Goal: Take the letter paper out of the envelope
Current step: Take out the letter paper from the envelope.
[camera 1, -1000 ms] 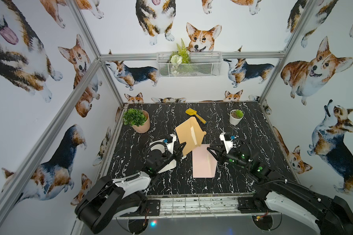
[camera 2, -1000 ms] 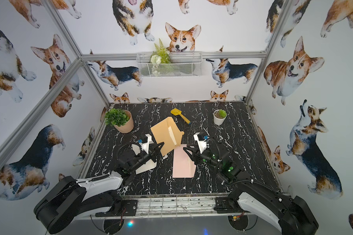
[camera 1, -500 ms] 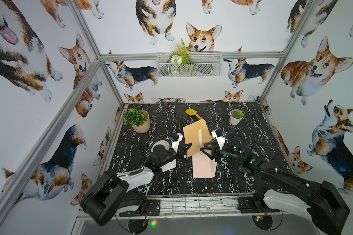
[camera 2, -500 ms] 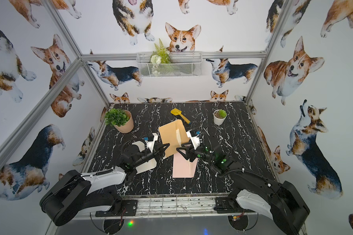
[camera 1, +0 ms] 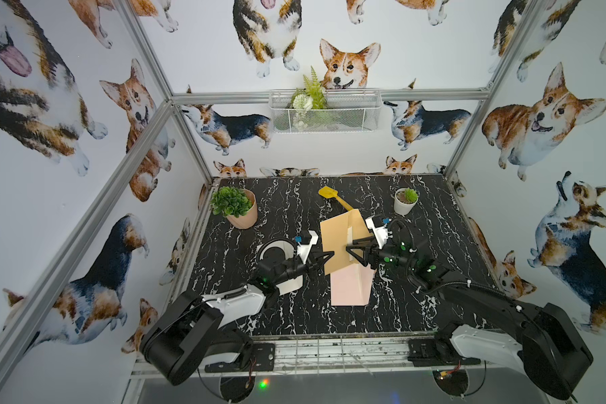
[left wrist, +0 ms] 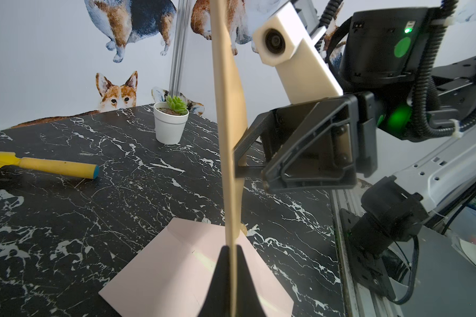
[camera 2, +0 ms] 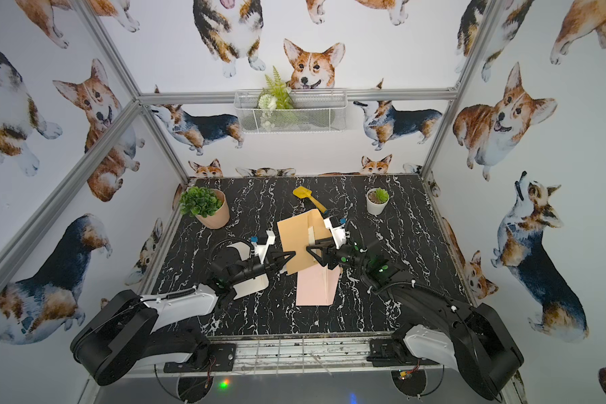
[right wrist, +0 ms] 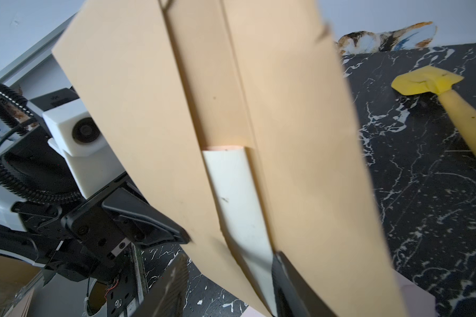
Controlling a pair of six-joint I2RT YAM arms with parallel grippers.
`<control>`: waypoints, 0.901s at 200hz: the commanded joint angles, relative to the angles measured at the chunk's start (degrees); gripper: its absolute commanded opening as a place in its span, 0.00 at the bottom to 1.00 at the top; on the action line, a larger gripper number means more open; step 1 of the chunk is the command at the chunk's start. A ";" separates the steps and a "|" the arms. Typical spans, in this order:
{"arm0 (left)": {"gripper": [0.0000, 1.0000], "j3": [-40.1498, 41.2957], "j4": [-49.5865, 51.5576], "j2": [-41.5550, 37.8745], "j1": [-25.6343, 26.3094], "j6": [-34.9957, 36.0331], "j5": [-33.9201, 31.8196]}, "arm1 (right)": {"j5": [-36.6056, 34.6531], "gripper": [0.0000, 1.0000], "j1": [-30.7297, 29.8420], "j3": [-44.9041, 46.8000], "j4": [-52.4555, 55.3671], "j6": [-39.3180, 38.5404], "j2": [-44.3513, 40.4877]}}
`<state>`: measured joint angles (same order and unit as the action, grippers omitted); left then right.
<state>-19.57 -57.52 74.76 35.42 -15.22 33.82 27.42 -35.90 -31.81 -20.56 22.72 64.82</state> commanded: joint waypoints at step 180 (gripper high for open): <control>0.00 -0.12 -7.04 2.11 0.00 -3.06 2.69 | 13.73 0.43 6.02 0.41 -17.08 11.66 6.72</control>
<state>-19.57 -59.99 76.53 35.42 -17.61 34.79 36.40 -30.02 -30.59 -31.51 30.39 70.00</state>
